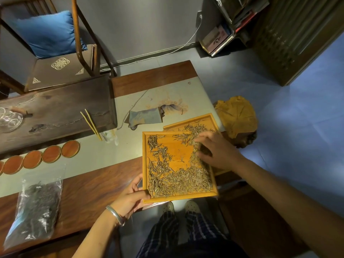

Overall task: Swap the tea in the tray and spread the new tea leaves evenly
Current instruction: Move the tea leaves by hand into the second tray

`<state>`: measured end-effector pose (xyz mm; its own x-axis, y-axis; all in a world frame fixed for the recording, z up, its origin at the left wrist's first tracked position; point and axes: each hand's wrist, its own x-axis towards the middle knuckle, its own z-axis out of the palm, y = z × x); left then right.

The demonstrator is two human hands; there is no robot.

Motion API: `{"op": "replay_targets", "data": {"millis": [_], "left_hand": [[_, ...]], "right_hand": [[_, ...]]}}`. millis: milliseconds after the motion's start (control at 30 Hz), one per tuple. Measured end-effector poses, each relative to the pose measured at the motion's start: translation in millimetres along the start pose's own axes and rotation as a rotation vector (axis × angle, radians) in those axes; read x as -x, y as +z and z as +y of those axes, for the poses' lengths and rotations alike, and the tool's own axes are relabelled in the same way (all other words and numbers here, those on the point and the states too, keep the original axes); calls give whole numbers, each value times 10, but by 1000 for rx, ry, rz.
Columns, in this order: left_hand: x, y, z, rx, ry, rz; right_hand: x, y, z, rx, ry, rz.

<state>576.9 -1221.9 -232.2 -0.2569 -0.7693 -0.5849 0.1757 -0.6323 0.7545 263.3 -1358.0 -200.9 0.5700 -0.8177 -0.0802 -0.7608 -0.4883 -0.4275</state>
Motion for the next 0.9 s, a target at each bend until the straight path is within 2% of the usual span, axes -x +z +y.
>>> {"op": "replay_targets", "data": {"millis": [100, 200, 333, 467, 567, 700, 900], "left_hand": [[-17, 18, 18, 27, 28, -21], [-23, 44, 72, 32, 36, -22], [-30, 77, 133, 28, 50, -35], [-1, 104, 164, 2, 64, -29], [26, 111, 158, -31, 58, -23], [67, 110, 129, -66, 57, -20], [130, 94, 102, -6, 52, -34]], "right_hand": [[275, 134, -136, 33, -156, -125], [406, 283, -166, 62, -214, -135], [361, 314, -66, 125, -163, -107], [245, 287, -8, 179, -182, -5], [125, 259, 15, 217, -105, -30], [13, 222, 26, 143, 2, -71], [-46, 208, 59, 66, 77, 26]]}}
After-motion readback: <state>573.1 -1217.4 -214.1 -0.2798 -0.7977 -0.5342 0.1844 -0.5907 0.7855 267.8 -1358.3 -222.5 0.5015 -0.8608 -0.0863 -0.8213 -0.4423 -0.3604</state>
